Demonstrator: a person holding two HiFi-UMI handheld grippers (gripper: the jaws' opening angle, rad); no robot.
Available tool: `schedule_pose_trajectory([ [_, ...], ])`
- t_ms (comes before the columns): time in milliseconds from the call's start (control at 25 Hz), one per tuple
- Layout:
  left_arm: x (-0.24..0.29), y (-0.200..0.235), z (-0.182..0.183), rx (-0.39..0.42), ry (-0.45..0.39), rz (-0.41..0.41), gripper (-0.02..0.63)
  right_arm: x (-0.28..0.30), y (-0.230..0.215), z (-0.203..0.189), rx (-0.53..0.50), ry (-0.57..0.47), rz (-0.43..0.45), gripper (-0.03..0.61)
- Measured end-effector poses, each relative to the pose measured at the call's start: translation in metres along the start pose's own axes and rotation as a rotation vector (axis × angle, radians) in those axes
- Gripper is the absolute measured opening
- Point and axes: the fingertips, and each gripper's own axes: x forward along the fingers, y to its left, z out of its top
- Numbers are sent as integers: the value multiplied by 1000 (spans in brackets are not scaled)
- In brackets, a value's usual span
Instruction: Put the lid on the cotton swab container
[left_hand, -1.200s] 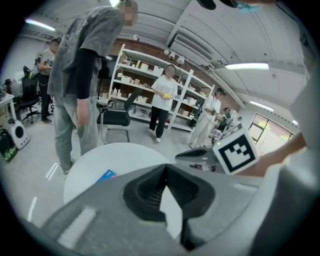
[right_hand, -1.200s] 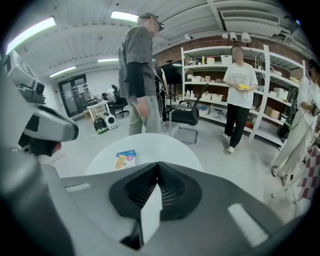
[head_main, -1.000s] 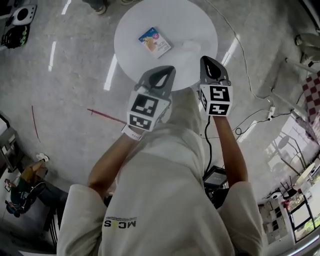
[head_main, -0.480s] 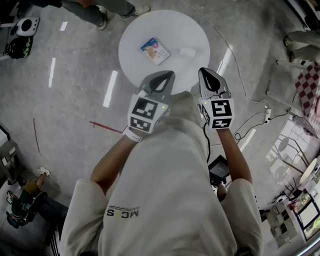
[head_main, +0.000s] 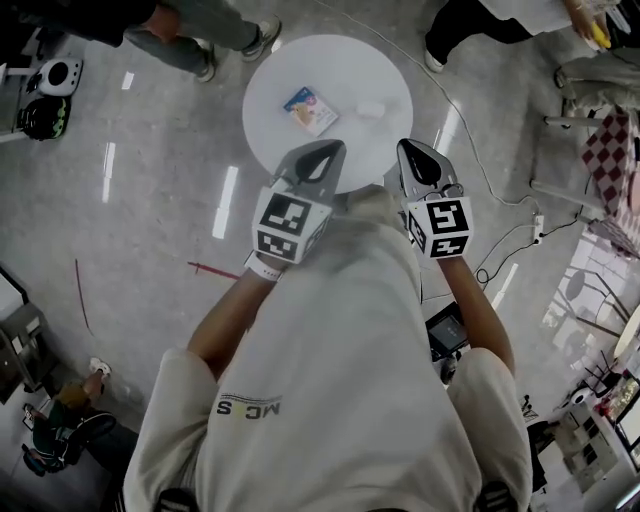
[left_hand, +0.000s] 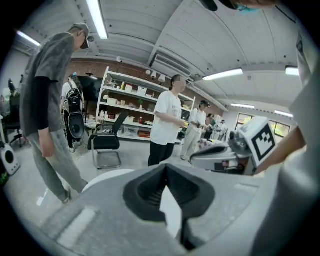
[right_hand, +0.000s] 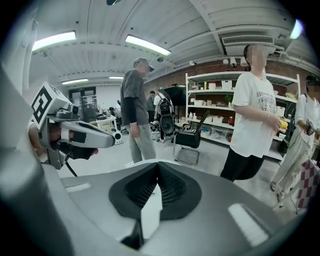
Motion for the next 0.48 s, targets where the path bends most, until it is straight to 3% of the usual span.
schedule_pose_trajectory([
  [480,2,-4,0,12,3,-47,0,-4,12,1,-10,-9,-16,-3],
])
